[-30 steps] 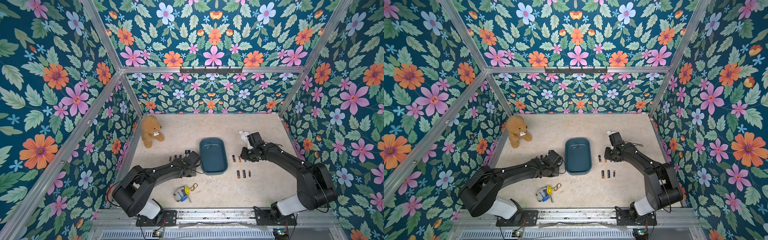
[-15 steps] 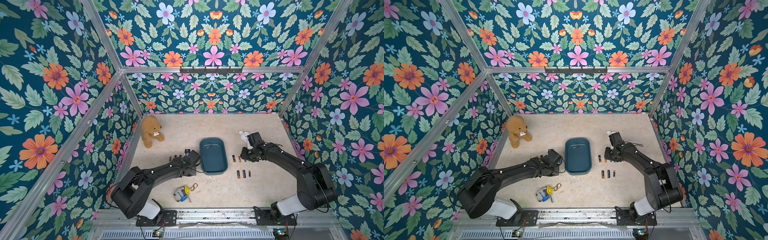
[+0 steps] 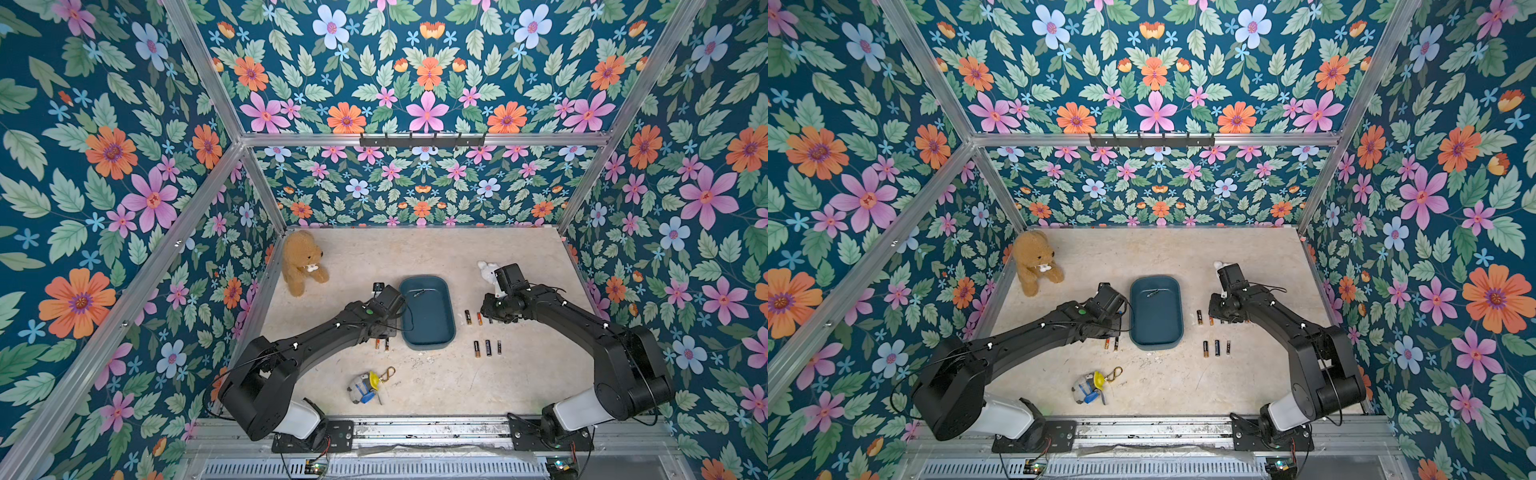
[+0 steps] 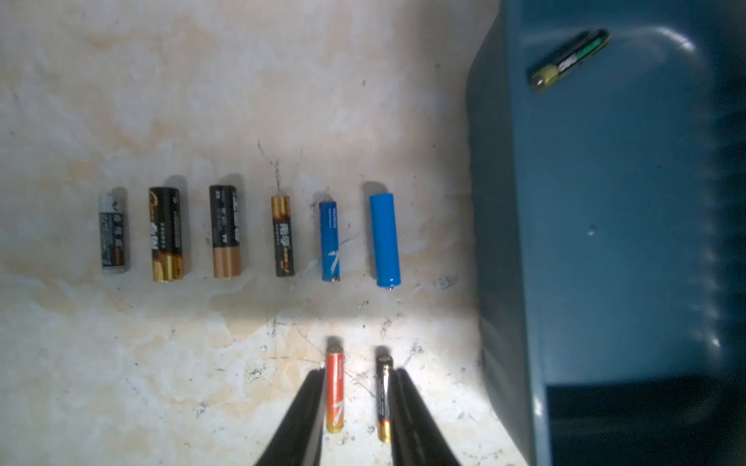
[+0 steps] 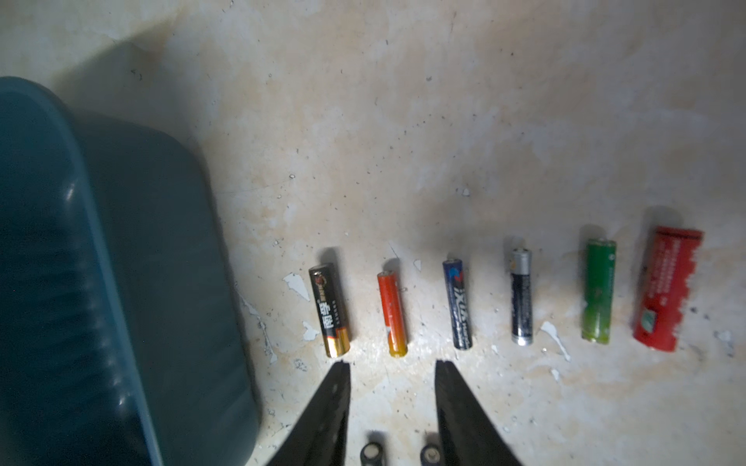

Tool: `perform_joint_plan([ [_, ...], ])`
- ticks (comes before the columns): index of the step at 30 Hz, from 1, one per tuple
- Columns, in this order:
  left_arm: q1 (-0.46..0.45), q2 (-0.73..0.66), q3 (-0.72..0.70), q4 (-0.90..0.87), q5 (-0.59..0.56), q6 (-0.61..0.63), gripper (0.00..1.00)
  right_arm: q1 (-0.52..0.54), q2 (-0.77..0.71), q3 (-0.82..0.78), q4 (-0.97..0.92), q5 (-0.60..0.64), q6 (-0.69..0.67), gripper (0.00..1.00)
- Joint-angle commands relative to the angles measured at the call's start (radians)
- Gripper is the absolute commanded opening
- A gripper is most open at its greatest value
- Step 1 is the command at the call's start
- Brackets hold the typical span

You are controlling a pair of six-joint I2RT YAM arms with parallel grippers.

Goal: Take the batteries out of the storage box
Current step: Place the battery at the center of the board, then pick up the battery from the storage box.

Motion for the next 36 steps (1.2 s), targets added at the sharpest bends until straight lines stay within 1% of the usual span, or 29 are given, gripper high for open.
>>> perform_joint_plan([
  [1, 0.002, 0.011, 0.059, -0.061, -0.025, 0.042, 0.33, 0.000, 0.001, 0.007, -0.004, 0.000, -0.005, 0.40],
  [6, 0.002, 0.045, 0.153, -0.082, -0.029, 0.092, 0.35, 0.000, 0.001, 0.009, -0.005, -0.002, -0.005, 0.40],
  [8, 0.001, 0.062, 0.184, -0.069, -0.025, 0.126, 0.37, 0.000, 0.002, 0.010, -0.004, -0.003, -0.005, 0.41],
  [13, 0.002, 0.145, 0.303, -0.069, -0.011, 0.197, 0.42, 0.000, 0.004, 0.013, -0.007, -0.003, -0.004, 0.41],
  [21, 0.001, 0.282, 0.449, -0.022, 0.058, 0.266, 0.51, 0.000, 0.012, 0.017, -0.008, -0.002, -0.004, 0.41],
  [27, 0.002, 0.399, 0.508, 0.029, 0.102, 0.316, 0.52, 0.000, 0.018, 0.016, -0.011, 0.002, -0.004, 0.41],
  [36, 0.005, 0.548, 0.582, 0.079, 0.119, 0.365, 0.51, 0.000, 0.039, 0.030, -0.015, 0.001, -0.005, 0.41],
])
